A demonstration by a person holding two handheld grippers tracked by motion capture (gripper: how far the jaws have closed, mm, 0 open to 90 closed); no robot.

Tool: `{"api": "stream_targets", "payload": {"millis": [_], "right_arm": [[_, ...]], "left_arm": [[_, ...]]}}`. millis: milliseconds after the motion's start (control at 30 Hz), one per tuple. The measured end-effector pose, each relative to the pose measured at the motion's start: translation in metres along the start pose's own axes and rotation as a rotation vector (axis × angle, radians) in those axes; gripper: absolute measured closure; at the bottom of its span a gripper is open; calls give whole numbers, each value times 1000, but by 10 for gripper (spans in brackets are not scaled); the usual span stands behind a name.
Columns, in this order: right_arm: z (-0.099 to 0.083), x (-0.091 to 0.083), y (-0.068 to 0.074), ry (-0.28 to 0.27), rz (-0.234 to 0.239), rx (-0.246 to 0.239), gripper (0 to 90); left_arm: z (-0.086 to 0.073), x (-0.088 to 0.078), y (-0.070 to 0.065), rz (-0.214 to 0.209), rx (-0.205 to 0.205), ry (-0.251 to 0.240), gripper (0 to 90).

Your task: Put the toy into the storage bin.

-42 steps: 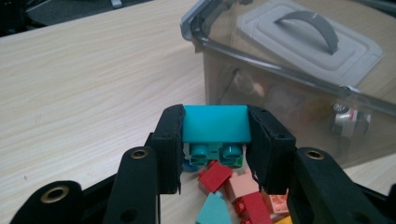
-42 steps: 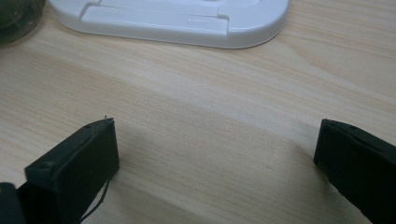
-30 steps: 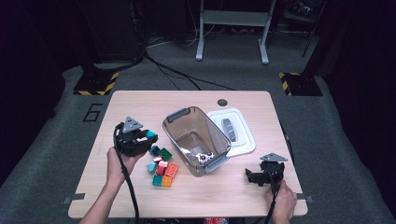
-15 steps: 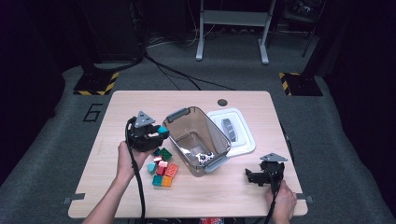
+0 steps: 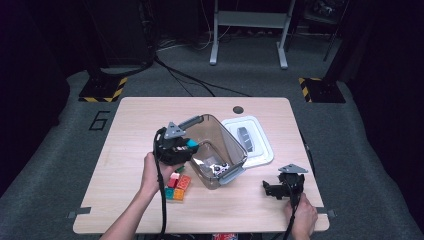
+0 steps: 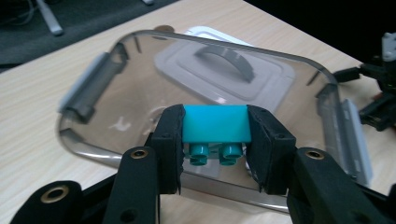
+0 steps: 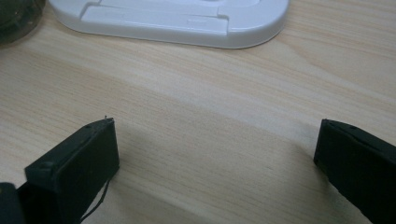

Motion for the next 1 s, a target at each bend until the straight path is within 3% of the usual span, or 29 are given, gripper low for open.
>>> {"api": "stream_targets", "payload": {"millis": [433,1000], "right_arm": [[0,0,0,0,0,0,0],[0,0,0,0,0,1,0]], "left_arm": [[-20,26,-41,-113,23,67,590],[-32,27,-47,-141,34,116,583]]}}
Point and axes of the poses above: each handheld gripper's, and its own axes: x roughly forward along the jaws, z roughly out of its top, y roughly to its left, the point moved 4 cm from there along x, roughly forward along the jaws, and after that the axes turned 1 degree about -z, right-handed, at the moved point
